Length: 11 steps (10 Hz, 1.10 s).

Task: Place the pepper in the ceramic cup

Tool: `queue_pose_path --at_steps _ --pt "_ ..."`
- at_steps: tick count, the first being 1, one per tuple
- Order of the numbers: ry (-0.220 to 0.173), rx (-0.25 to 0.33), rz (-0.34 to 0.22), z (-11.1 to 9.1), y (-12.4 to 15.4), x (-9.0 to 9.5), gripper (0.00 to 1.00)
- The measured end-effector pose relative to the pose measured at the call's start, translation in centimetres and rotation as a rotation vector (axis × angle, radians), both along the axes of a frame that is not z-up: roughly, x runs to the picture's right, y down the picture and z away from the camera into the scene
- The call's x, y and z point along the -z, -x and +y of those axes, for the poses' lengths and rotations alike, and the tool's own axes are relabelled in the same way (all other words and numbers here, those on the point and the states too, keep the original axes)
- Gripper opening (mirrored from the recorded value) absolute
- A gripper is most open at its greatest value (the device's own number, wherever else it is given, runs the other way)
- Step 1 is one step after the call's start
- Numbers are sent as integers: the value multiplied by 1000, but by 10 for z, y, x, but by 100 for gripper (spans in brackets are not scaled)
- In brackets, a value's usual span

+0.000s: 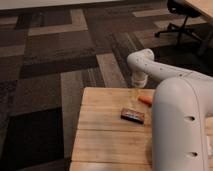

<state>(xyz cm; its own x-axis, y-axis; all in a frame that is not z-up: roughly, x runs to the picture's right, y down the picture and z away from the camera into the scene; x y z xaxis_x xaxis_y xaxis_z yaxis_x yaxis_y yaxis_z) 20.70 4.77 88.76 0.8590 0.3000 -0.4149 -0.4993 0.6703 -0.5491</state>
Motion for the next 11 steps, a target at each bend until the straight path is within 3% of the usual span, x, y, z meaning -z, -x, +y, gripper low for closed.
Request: queue_pose_path --at_steps 7,8,10,11 --pt "23 -13 -1 13 -13 -10 80" --pt "24 -16 0 14 -14 -12 71" --pt "23 -14 2 14 -15 -13 40" --pt "24 -14 3 14 -15 -13 31"
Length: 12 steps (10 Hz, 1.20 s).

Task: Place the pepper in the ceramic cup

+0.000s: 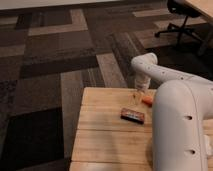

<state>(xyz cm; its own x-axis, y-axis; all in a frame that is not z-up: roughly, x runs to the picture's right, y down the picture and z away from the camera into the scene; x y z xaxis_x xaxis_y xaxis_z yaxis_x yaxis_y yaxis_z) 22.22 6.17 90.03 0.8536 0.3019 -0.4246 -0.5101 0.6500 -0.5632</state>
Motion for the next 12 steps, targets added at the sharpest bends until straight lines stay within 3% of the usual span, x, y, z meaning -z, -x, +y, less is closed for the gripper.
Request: queue_pose_path --at_steps 1,2,3,9,12 --pt "1 1 1 0 0 1 13" --pt "7 -1 0 1 1 3 3" --pt "3 2 3 0 2 4 0" --pt "-31 21 -32 -39 39 35 0" --pt "-84 18 -30 -73 42 61 0"
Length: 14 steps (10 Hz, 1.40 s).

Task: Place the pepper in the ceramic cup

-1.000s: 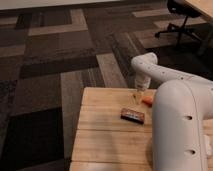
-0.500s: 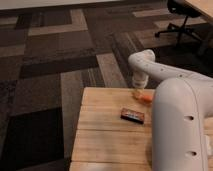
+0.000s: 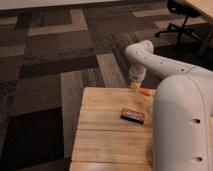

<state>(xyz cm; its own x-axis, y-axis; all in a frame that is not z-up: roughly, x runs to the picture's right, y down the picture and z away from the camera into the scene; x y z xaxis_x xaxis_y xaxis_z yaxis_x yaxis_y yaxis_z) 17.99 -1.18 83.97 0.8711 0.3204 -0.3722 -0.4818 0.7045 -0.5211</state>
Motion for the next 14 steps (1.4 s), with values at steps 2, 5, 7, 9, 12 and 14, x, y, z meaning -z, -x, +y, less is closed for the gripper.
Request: queue_pose_path --at_steps 2,5,7,9,12,14 --pt "-40 5 11 -20 -4 14 0" --pt "-95 -25 70 -36 -30 31 0" --pt "-159 -52 138 -54 -58 53 0" --pt "-196 -82 173 -52 -69 69 0" --pt "-203 -127 206 -30 -83 86 0" --pt "-204 -147 225 -16 -89 97 0"
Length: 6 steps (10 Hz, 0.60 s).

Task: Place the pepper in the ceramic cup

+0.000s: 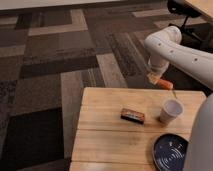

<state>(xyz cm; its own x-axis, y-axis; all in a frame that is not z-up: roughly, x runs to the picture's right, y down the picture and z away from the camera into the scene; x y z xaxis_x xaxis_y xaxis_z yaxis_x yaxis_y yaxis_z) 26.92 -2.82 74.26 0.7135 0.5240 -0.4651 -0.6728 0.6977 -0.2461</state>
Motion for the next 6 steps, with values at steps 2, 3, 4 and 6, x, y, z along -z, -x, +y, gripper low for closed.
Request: queue_pose_path --at_steps 2,3,4,6 --pt "3 -27 8 20 -5 11 0" --pt "4 -40 3 30 -7 14 0" --pt "3 -48 -2 36 -8 15 0" --pt "11 -59 -32 51 -7 12 0"
